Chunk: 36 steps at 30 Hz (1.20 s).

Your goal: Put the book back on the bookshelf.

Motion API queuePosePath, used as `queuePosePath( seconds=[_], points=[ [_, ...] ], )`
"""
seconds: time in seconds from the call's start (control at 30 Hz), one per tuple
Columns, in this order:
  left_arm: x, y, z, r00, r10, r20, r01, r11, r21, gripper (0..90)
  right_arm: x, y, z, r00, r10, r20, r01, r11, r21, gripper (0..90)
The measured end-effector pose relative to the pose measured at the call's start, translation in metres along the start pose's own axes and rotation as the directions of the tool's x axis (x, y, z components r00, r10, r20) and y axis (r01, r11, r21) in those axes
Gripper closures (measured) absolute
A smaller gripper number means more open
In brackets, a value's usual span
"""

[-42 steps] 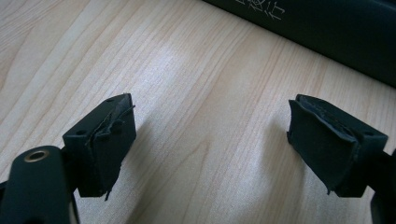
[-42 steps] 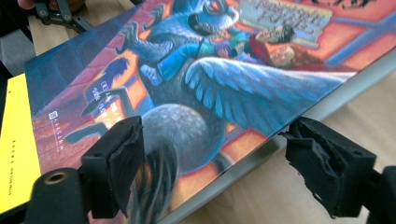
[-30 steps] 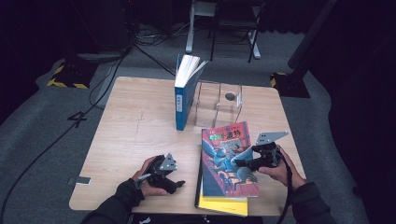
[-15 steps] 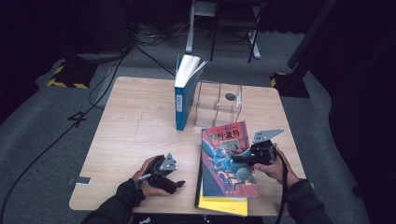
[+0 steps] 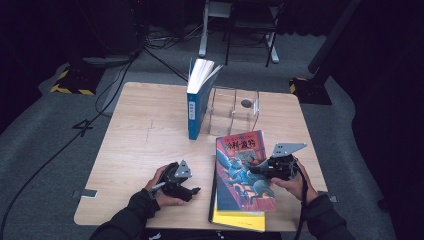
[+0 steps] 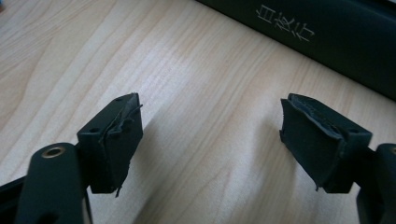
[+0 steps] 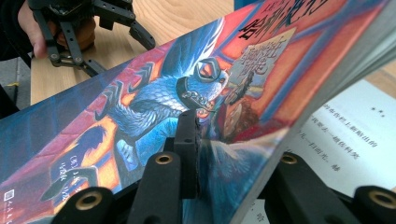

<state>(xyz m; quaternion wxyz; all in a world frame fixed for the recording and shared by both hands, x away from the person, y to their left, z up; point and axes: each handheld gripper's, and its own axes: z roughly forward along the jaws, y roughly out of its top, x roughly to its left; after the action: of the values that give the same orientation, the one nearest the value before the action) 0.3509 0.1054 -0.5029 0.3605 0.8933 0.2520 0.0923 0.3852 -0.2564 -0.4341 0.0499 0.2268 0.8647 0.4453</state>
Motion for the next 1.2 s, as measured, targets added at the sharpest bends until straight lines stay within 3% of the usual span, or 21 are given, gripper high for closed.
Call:
queuePosePath(
  seconds=[0.8,1.2],
  points=[
    [0.012,0.021,0.009,0.9998,-0.001,-0.021,0.001,0.9996,-0.029,28.5,0.014,-0.002,-0.014,0.9948,-0.078,0.065,0.084,0.992,-0.097,74.3],
    [0.019,0.045,0.016,0.9997,0.008,-0.023,-0.01,0.9969,-0.079,30.8,0.022,-0.001,-0.021,0.9904,-0.104,0.091,0.116,0.984,-0.134,74.3]
  ],
)
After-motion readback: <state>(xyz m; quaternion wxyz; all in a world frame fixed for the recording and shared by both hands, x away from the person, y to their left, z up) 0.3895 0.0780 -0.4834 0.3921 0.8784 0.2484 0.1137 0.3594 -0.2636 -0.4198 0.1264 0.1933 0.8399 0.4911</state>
